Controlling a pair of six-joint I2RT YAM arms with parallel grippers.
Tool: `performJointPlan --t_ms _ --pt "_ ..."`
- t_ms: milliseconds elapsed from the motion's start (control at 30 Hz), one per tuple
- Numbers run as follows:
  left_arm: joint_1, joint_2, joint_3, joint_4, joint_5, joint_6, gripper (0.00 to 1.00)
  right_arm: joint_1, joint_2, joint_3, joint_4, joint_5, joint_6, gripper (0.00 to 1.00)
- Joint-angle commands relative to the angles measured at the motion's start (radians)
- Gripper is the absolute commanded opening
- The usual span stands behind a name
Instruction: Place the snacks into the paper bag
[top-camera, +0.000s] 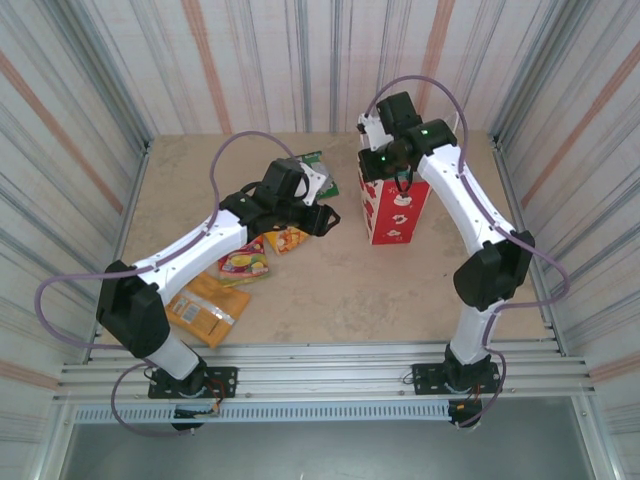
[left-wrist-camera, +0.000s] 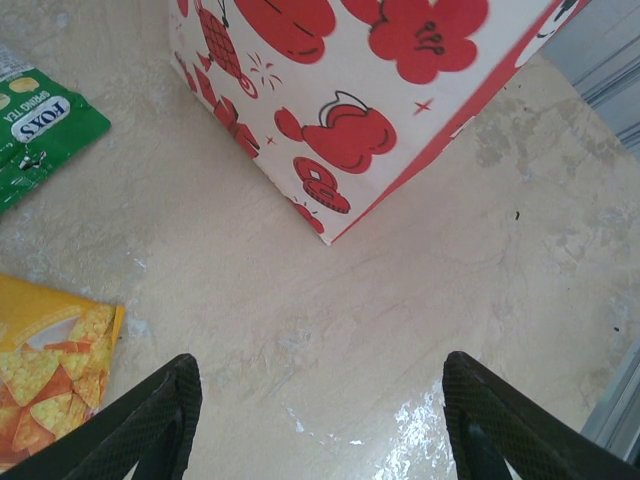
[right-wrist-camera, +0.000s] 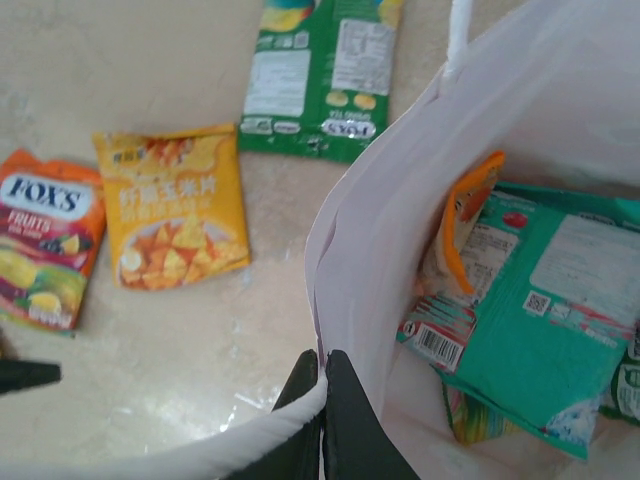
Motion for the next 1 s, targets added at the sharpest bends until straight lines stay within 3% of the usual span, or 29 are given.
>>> performJointPlan --t_ms 0,67,233,400,567,767,967 --pt "0.009 -0.055 -0.027 -0.017 -0.005 -0.001 0.67 0.009 -0.073 -0.042 -0.054 -0.02 -0.058 0.0" --pt "0.01 -0.06 -0.032 -0.017 -0.005 -0.003 0.67 0.008 -0.096 -0.068 -0.044 -0.027 -0.062 0.0" --pt "0.01 -0.072 -0.043 -0.015 -0.007 -0.02 0.67 0.008 -0.144 -0.091 -0.021 -0.048 -0.058 0.29" --pt "0.012 -0.091 -0.036 -0.043 -0.025 -0.065 0.68 0.015 -0.224 -0.094 -0.008 0.005 -0.021 0.42" --pt "0.034 -0.13 -0.062 -0.081 -0.049 -0.125 0.68 0.079 -0.331 -0.168 0.019 0.116 0.02 0.45" --pt "0.112 -0.191 -0.189 -0.055 -0.016 -0.227 0.68 0.244 -0.429 -0.289 0.115 0.247 0.062 0.46" --pt "0.217 -0.224 -0.334 0.017 0.005 -0.327 0.67 0.376 -0.415 -0.41 0.268 0.247 0.095 0.46"
